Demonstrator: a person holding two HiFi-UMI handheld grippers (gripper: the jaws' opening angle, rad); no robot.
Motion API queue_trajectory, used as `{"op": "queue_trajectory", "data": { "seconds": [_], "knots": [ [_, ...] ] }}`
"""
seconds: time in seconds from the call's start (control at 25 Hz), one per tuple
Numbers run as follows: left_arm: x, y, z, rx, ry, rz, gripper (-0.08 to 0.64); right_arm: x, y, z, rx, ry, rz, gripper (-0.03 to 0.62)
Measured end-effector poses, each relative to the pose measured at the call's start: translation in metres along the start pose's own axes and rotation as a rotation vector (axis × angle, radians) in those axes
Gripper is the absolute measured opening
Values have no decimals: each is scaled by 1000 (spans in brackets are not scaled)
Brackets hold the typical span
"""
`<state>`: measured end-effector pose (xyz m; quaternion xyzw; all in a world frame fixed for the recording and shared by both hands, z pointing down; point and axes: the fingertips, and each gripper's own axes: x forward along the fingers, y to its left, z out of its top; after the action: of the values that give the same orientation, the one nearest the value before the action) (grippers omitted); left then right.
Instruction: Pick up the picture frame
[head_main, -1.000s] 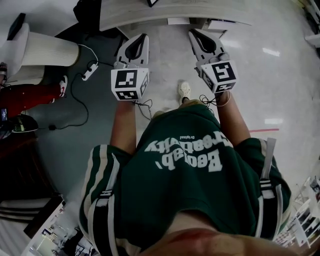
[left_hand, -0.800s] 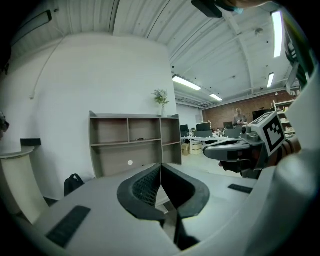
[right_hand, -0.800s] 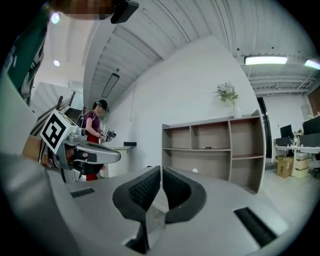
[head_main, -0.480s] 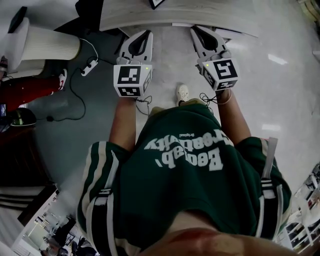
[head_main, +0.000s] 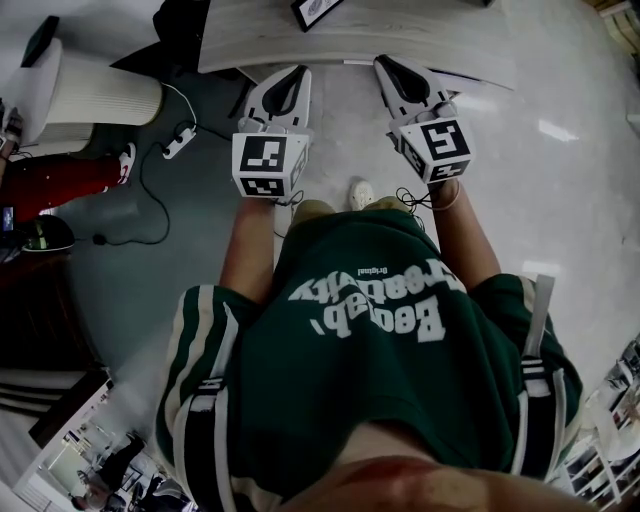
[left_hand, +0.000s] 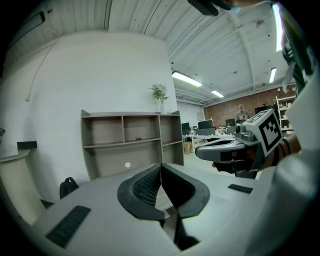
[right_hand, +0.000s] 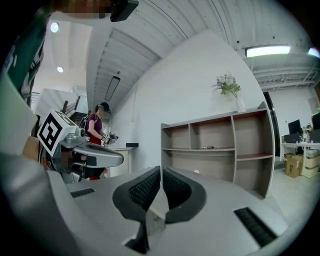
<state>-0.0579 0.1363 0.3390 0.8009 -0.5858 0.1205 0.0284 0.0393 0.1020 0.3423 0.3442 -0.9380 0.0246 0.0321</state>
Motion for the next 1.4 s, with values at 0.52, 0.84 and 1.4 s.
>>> {"op": "queue_trajectory", "data": {
  "seconds": [0.52, 0.84, 1.4],
  "knots": [
    [18, 19, -1, 77, 2, 2, 20, 28, -7, -3, 0, 31, 8, 40],
    [77, 77, -4, 54, 16, -18, 20, 97, -36, -3, -15, 62, -7, 41],
    [193, 178, 9, 61, 49, -127, 18, 219, -98, 16, -12, 99, -105, 41]
  ]
}}
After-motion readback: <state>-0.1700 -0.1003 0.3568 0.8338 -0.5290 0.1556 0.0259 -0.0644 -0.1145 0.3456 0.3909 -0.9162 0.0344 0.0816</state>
